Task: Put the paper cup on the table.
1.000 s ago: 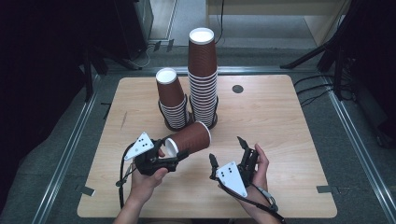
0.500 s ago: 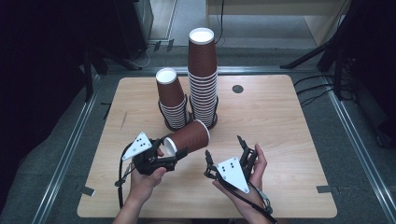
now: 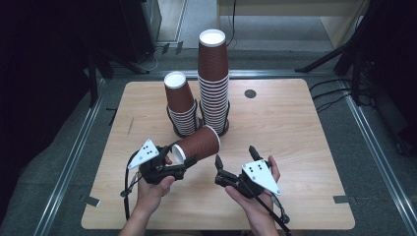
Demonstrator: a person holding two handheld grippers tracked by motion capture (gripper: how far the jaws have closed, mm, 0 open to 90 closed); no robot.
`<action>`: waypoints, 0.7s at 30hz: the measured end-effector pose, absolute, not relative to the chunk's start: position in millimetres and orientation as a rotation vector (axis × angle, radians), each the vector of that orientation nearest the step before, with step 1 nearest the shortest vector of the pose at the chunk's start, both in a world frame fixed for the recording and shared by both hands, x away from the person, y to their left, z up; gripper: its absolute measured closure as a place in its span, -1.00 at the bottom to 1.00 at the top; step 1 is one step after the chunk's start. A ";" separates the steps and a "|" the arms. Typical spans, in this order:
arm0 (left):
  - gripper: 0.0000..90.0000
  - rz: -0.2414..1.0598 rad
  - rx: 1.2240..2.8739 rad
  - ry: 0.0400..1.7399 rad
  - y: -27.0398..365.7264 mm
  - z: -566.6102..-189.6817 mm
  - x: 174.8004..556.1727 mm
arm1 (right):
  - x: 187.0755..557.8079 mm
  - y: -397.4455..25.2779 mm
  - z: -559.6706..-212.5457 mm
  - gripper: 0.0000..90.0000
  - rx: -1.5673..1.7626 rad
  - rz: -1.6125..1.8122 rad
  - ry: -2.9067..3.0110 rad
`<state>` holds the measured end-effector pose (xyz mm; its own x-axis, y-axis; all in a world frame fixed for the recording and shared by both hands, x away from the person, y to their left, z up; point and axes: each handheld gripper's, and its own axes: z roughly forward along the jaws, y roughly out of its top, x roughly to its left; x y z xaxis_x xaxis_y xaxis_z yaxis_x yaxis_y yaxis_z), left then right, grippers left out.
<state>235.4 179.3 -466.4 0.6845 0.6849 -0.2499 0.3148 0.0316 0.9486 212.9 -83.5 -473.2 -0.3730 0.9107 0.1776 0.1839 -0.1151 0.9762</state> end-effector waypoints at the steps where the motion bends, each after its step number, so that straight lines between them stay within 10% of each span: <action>1: -0.49 0.344 1.563 0.848 178.9 -466.7 235.5 | 212.5 -83.5 -472.8 -1.00 1.258 1.566 1.543; 21: -0.49 0.347 1.557 0.843 177.7 -466.5 234.5 | 213.7 -83.6 -480.2 -0.98 1.763 2.078 1.369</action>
<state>234.5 177.7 -466.5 0.6853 0.6839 -0.2502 0.3093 0.0378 0.9502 213.7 -83.6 -480.2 -0.3287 0.5804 0.7450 0.4553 -0.5938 0.6634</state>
